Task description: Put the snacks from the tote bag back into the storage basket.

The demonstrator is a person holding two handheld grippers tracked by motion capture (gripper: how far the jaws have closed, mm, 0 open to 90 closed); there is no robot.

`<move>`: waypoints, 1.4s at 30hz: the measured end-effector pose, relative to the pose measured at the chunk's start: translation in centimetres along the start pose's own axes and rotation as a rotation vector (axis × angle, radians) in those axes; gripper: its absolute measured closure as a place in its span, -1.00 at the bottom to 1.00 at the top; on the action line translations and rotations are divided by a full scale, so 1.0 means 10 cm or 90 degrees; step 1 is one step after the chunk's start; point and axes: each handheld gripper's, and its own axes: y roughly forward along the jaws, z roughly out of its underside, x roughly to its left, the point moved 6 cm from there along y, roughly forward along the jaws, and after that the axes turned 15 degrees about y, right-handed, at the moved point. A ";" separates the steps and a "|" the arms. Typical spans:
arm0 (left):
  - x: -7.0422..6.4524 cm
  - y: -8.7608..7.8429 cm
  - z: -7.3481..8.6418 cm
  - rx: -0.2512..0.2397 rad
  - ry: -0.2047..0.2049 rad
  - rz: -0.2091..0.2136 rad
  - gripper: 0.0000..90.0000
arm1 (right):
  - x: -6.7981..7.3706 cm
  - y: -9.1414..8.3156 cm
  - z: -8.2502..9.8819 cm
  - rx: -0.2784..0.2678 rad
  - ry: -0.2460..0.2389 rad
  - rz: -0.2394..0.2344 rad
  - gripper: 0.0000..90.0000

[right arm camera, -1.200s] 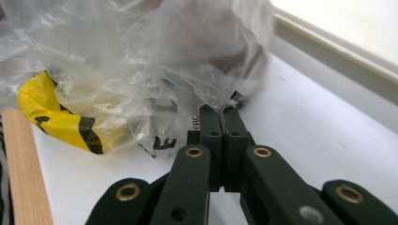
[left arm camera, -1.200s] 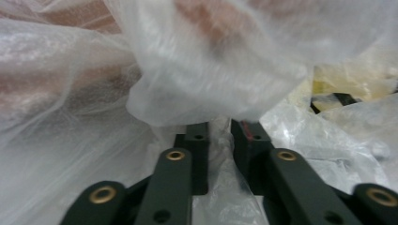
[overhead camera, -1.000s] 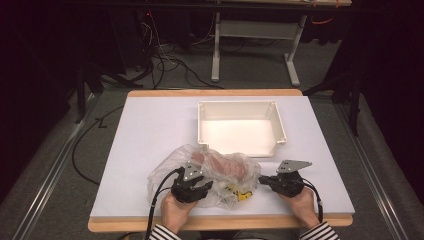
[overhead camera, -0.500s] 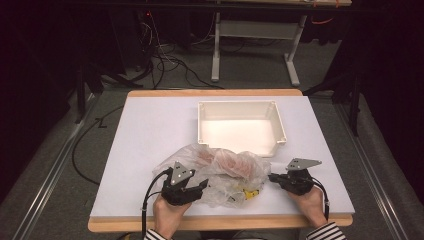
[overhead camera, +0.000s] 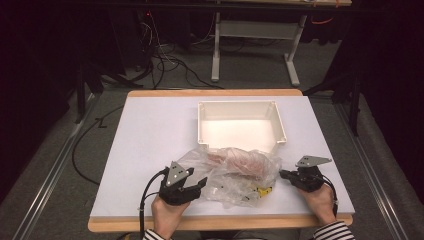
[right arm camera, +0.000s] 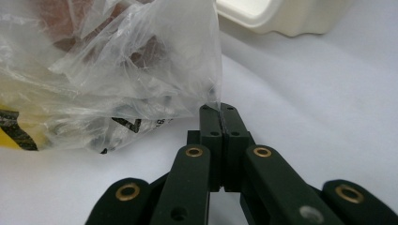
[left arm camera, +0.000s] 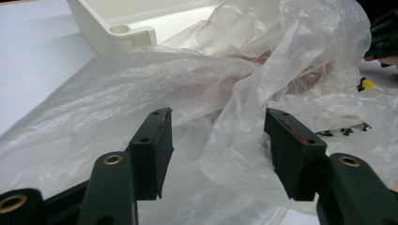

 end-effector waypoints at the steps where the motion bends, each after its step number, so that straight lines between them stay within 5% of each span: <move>1: 0.00 0.00 0.00 0.000 0.000 0.000 -0.03 | 0.00 0.00 0.00 0.000 0.000 0.000 1.00; 3: 0.01 0.01 0.02 0.005 -0.003 0.003 -0.03 | -0.02 0.00 -0.01 0.001 0.014 -0.001 1.00; 6: 0.05 0.12 0.10 0.015 -0.002 0.003 -0.03 | 0.02 -0.07 -0.03 -0.022 0.003 -0.006 0.61; 9: 0.05 0.19 0.16 0.017 -0.010 0.010 -0.03 | 0.08 -0.17 -0.05 -0.051 -0.004 -0.018 0.49; 14: 0.04 0.30 0.24 0.023 -0.015 0.009 -0.02 | 0.39 -0.46 -0.08 -0.105 -0.029 -0.050 0.34; 15: 0.04 0.31 0.25 0.026 -0.013 0.008 -0.02 | 0.39 -0.46 -0.08 -0.105 -0.029 -0.050 0.34; 18: 0.06 0.34 0.27 0.031 -0.015 0.006 -0.03 | 0.68 -0.47 -0.08 -0.111 -0.074 -0.075 0.29; 26: 0.07 0.41 0.33 0.043 -0.022 0.003 -0.04 | 0.98 -0.25 -0.22 -0.107 -0.080 -0.101 0.06; 31: 0.08 0.41 0.35 0.049 -0.025 0.005 -0.04 | 1.00 -0.16 -0.21 -0.094 -0.087 -0.091 0.24; 36: 0.08 0.42 0.36 0.046 -0.026 0.005 -0.05 | 0.95 -0.13 -0.18 -0.083 -0.089 -0.093 0.88; 42: 0.09 0.42 0.38 0.040 -0.029 0.007 -0.09 | 0.84 -0.18 -0.19 -0.102 -0.072 -0.092 1.00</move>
